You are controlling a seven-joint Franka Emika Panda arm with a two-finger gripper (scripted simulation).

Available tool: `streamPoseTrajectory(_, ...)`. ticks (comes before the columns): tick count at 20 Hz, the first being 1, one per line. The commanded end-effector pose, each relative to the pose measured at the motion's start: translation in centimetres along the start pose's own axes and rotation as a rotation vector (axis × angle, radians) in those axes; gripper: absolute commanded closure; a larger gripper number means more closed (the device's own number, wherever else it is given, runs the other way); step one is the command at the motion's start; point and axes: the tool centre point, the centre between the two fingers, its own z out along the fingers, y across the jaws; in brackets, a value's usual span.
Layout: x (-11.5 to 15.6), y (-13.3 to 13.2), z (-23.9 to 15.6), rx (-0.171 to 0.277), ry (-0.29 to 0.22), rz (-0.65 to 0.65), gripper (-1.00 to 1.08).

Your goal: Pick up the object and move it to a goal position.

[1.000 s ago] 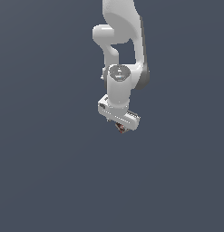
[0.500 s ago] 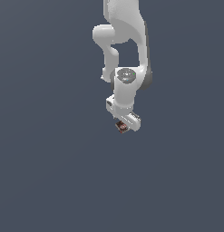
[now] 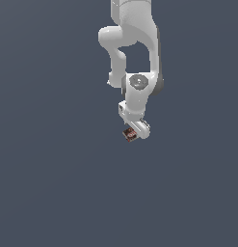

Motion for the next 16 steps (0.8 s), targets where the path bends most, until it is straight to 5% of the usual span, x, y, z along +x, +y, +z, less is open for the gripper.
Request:
streamPoseTrajectory(1, -0.4, 0.2, 0.3, -0.001, 0.001, 0.030, -0.92)
streamPoseTrajectory(16, -0.9, 0.4, 1.7, -0.003, 0.002, 0.064, -0.92)
